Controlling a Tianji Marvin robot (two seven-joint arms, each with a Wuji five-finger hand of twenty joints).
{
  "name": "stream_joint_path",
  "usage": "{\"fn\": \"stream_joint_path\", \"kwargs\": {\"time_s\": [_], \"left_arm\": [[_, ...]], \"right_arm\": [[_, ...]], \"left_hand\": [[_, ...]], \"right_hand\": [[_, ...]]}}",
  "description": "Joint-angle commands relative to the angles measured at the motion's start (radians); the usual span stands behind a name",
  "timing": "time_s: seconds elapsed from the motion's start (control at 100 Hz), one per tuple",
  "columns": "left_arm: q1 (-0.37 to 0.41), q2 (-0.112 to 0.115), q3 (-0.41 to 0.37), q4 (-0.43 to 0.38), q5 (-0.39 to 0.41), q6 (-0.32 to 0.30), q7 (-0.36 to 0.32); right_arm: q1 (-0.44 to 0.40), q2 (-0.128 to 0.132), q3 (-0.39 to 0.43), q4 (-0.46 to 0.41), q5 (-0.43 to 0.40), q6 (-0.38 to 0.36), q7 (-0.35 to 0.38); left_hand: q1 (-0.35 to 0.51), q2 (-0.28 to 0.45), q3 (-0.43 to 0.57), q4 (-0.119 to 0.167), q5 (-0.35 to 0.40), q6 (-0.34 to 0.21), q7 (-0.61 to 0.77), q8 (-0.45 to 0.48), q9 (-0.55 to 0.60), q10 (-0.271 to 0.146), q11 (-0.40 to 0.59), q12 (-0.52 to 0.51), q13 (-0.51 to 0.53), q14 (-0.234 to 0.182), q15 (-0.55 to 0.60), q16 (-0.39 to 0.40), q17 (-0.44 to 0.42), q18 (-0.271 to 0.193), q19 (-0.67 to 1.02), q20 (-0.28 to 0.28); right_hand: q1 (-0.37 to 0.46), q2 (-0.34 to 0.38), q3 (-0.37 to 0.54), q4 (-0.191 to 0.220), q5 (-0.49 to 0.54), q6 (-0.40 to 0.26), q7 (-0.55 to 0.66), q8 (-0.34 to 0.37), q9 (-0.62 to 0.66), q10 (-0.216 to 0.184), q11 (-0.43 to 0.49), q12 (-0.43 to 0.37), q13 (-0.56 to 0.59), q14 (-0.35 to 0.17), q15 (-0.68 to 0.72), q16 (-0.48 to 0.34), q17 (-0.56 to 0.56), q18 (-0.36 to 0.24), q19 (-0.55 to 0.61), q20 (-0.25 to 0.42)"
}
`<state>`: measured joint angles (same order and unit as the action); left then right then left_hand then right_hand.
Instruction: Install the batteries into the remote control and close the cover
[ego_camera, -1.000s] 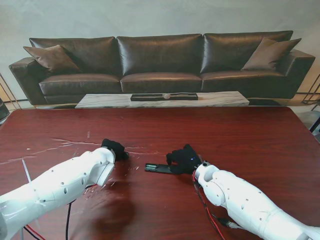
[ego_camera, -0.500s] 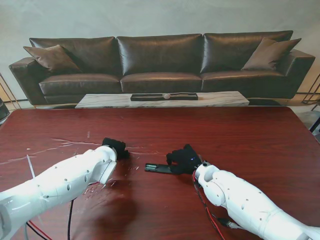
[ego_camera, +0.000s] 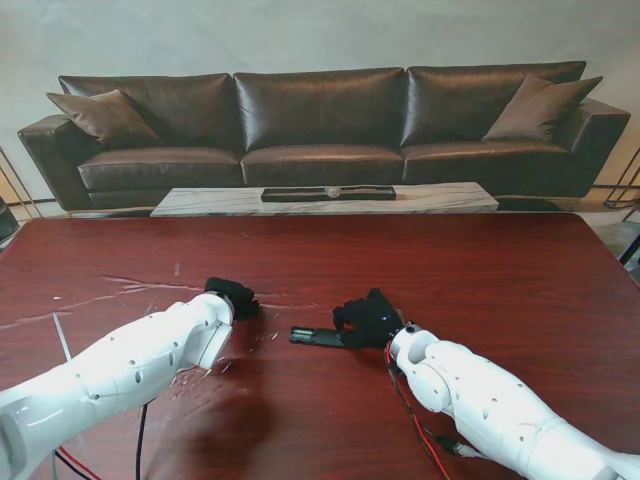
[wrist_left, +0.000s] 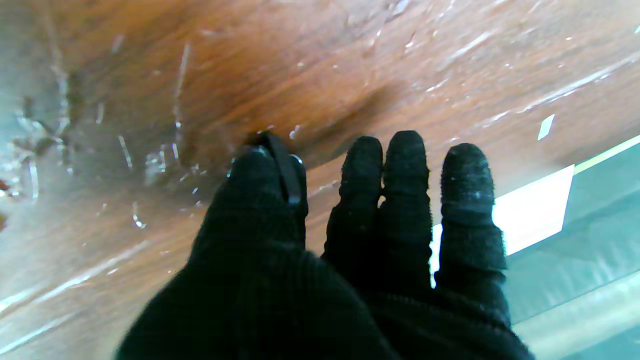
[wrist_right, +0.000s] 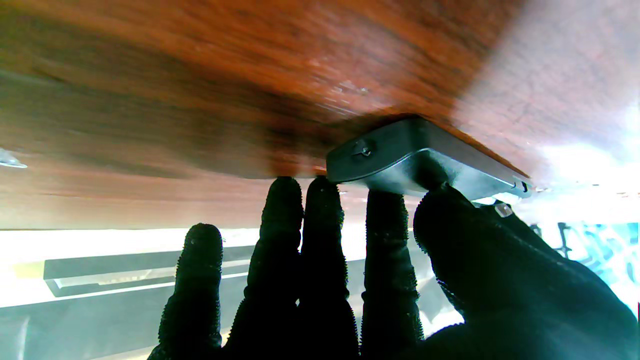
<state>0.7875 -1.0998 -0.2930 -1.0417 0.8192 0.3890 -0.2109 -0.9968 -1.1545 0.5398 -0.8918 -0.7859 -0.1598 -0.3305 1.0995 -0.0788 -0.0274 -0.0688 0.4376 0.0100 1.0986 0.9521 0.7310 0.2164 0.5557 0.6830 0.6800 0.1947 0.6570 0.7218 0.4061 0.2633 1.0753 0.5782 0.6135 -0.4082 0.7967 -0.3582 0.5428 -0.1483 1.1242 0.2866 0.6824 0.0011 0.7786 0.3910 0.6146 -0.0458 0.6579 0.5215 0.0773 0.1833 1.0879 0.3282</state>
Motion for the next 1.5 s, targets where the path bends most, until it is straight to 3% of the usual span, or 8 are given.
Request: {"fn": "stream_joint_path", "kwargs": {"time_s": [0.0,0.11,0.37,0.64,0.79,1.05,1.34,1.49], "left_arm": [[0.019,0.000,0.002,0.003,0.005,-0.003,-0.003],[0.027,0.005,-0.012,-0.009,0.018,-0.009,0.000],[0.057,0.016,-0.064,-0.032,0.082,-0.068,0.044],[0.114,0.018,-0.166,-0.074,0.150,-0.146,0.142],[0.128,0.024,-0.186,-0.124,0.178,-0.190,0.134],[0.099,0.010,-0.124,-0.152,0.128,-0.231,0.099],[0.029,-0.037,-0.019,-0.088,0.030,-0.237,0.106],[0.021,-0.039,-0.007,-0.089,0.027,-0.240,0.101]], "right_arm": [[-0.024,0.004,-0.013,0.020,-0.006,-0.002,0.015],[-0.024,0.004,-0.013,0.021,-0.005,-0.001,0.015],[-0.024,0.004,-0.014,0.021,-0.005,-0.001,0.016],[-0.024,0.004,-0.013,0.020,-0.004,-0.001,0.018],[-0.026,0.004,-0.010,0.020,-0.004,-0.003,0.017],[-0.026,0.006,-0.008,0.016,-0.004,-0.005,0.024],[-0.029,0.006,-0.005,0.014,-0.005,-0.007,0.022],[-0.030,0.007,-0.002,0.013,-0.005,-0.007,0.022]], "left_hand": [[0.079,0.045,-0.001,0.010,0.056,-0.058,-0.037,-0.027,0.045,0.018,-0.016,-0.026,0.035,0.025,0.009,-0.017,0.012,0.049,0.031,0.006],[0.094,0.061,-0.002,0.010,0.078,-0.069,-0.094,-0.059,0.098,0.016,-0.012,-0.038,0.068,0.035,0.029,-0.017,0.032,0.067,0.068,0.013],[0.124,0.055,0.000,0.016,0.103,-0.030,-0.095,-0.040,0.139,-0.021,0.071,0.002,0.113,0.016,0.109,0.015,0.085,0.062,0.154,0.031],[0.132,0.048,0.002,0.020,0.111,-0.002,-0.098,-0.027,0.147,-0.022,0.090,0.013,0.134,0.011,0.123,0.019,0.114,0.056,0.166,0.030],[0.131,0.049,0.002,0.021,0.111,-0.001,-0.103,-0.025,0.146,-0.019,0.090,0.013,0.134,0.011,0.122,0.018,0.115,0.055,0.166,0.029],[0.133,0.053,0.001,0.021,0.110,-0.001,-0.117,-0.029,0.147,-0.010,0.082,0.008,0.138,0.013,0.113,0.012,0.117,0.062,0.161,0.026],[0.131,0.055,0.000,0.021,0.108,-0.004,-0.123,-0.036,0.144,-0.006,0.077,0.003,0.138,0.014,0.108,0.009,0.121,0.065,0.160,0.023],[0.130,0.056,0.000,0.022,0.105,-0.009,-0.124,-0.039,0.140,-0.007,0.075,0.002,0.133,0.015,0.107,0.008,0.119,0.064,0.159,0.022]], "right_hand": [[0.009,0.004,-0.020,0.018,0.015,-0.028,0.013,0.000,0.010,0.006,-0.001,0.004,0.040,0.022,-0.028,-0.025,-0.018,0.008,0.009,0.010],[0.009,0.004,-0.021,0.019,0.015,-0.028,0.013,0.000,0.010,0.007,-0.001,0.004,0.040,0.023,-0.027,-0.025,-0.017,0.007,0.009,0.010],[0.012,0.005,-0.022,0.020,0.016,-0.028,0.013,0.001,0.011,0.007,0.000,0.004,0.040,0.024,-0.027,-0.025,-0.016,0.005,0.010,0.010],[0.011,0.007,-0.024,0.020,0.016,-0.028,0.013,0.001,0.010,0.007,-0.001,0.004,0.041,0.023,-0.027,-0.025,-0.016,0.005,0.010,0.010],[0.011,0.011,-0.025,0.020,0.016,-0.029,0.013,0.001,0.010,0.005,-0.001,0.004,0.041,0.024,-0.027,-0.025,-0.016,0.005,0.010,0.010],[0.010,0.022,-0.032,0.022,0.016,-0.028,0.012,0.001,0.011,0.007,-0.001,0.003,0.040,0.025,-0.027,-0.025,-0.016,0.005,0.010,0.010],[0.014,0.023,-0.036,0.023,0.016,-0.029,0.012,0.001,0.011,0.007,-0.001,0.003,0.040,0.024,-0.026,-0.025,-0.016,0.003,0.010,0.010],[0.013,0.023,-0.038,0.024,0.017,-0.027,0.012,0.001,0.011,0.006,-0.001,0.003,0.040,0.024,-0.026,-0.025,-0.016,0.004,0.010,0.010]]}}
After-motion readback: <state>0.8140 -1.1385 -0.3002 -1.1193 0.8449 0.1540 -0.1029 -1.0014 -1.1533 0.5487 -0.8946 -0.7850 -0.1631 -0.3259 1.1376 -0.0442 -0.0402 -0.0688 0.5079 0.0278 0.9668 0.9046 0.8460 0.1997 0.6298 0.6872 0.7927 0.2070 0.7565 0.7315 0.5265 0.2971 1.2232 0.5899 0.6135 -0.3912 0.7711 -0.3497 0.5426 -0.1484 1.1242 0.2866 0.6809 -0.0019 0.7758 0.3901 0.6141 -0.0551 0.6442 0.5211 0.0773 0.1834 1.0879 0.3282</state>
